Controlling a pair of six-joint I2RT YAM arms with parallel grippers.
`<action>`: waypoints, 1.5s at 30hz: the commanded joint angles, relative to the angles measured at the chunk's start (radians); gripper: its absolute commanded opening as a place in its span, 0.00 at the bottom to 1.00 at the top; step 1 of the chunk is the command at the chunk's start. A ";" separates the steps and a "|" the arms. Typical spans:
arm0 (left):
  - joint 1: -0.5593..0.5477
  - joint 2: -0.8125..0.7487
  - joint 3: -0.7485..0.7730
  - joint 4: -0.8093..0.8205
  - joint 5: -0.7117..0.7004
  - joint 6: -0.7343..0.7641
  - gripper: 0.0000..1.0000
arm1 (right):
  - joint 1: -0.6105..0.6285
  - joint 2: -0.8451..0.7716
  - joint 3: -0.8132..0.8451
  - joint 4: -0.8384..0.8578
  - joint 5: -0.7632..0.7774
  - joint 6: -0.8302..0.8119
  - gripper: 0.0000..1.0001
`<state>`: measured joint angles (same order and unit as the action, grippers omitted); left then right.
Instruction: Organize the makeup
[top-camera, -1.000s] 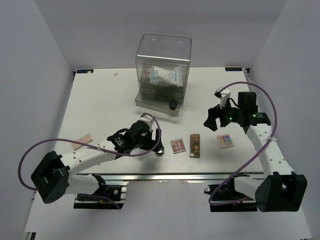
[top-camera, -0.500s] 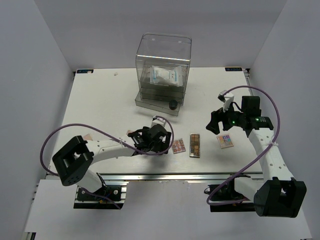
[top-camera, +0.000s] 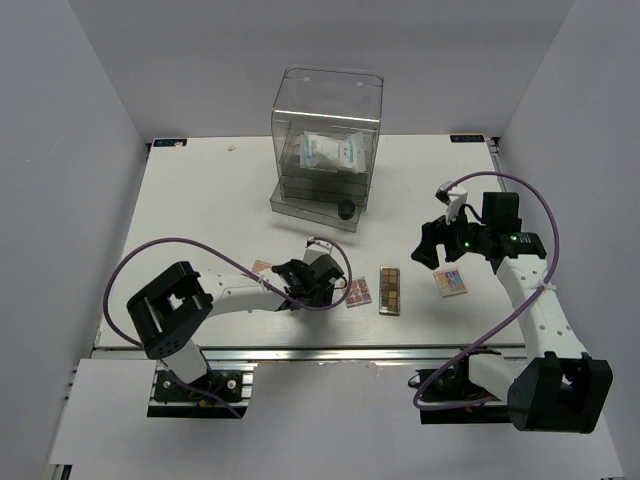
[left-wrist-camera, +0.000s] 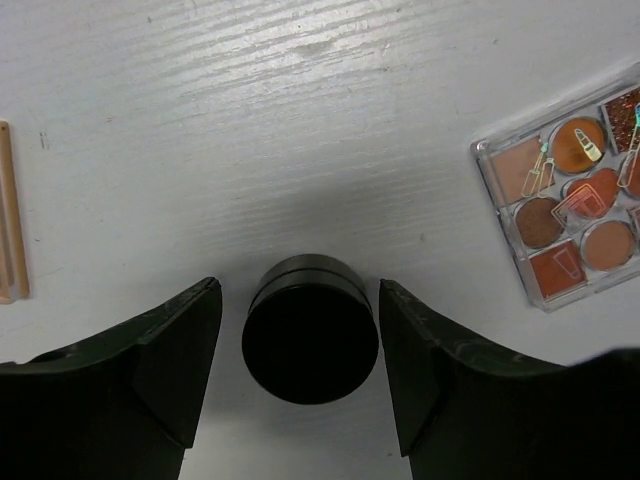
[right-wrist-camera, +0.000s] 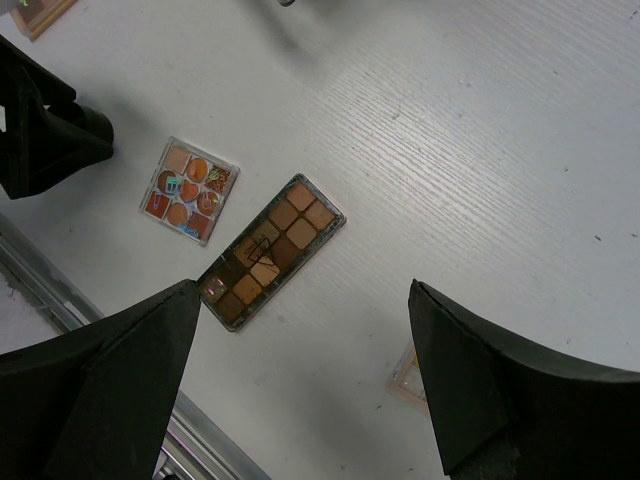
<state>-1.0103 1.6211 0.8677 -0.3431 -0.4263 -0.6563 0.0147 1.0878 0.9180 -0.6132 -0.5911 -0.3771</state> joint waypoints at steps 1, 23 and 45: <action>-0.011 0.023 0.046 -0.004 0.000 -0.017 0.73 | -0.004 0.006 0.012 0.001 -0.026 0.010 0.89; 0.306 -0.118 0.324 0.167 0.066 -0.167 0.05 | -0.004 -0.012 -0.002 0.010 -0.030 0.003 0.89; 0.415 0.194 0.614 0.162 0.187 -0.261 0.79 | -0.002 0.021 0.031 -0.043 -0.263 -0.228 0.89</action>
<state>-0.5991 1.8645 1.4380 -0.2039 -0.2573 -0.9226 0.0143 1.1019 0.9184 -0.6163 -0.7345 -0.4641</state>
